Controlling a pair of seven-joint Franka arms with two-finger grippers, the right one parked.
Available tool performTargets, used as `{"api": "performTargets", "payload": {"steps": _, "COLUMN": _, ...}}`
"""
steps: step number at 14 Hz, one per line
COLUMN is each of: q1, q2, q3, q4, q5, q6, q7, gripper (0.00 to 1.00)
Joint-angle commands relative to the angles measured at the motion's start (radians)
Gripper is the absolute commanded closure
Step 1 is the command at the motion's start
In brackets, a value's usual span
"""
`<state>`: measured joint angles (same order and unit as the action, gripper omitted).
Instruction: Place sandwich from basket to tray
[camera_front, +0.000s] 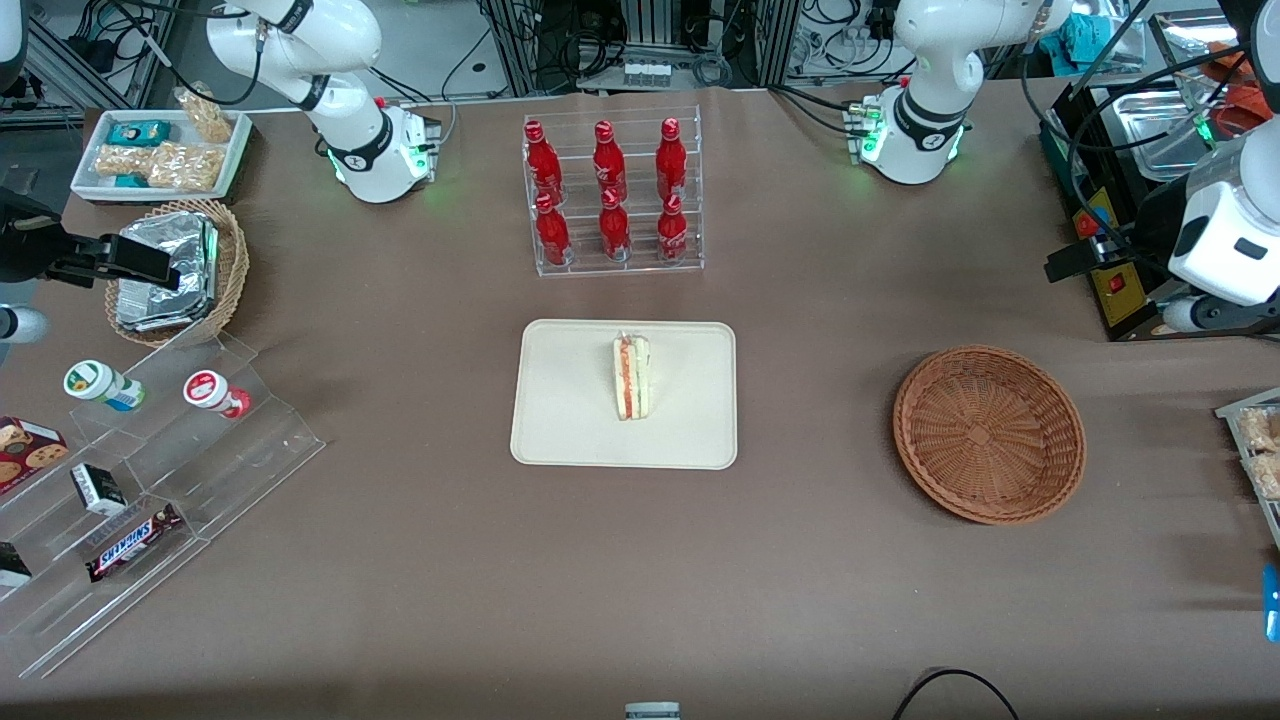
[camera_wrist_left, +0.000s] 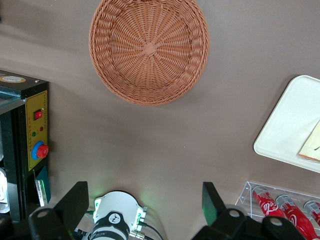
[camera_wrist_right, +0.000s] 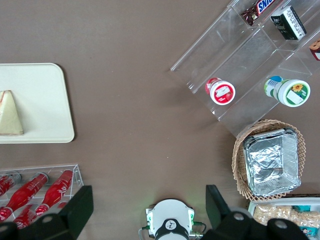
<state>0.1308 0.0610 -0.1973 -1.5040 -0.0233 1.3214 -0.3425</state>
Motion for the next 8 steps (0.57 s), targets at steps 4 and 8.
{"api": "performTargets", "payload": {"steps": 4, "q1": 0.009, "q2": 0.026, "q3": -0.017, "q4": 0.028, "q5": 0.071, "q6": 0.114, "q7": 0.011, "gripper": 0.00}}
{"api": "performTargets", "payload": {"steps": 8, "q1": 0.009, "q2": 0.023, "q3": -0.017, "q4": 0.027, "q5": 0.063, "q6": 0.110, "q7": 0.004, "gripper": 0.00}}
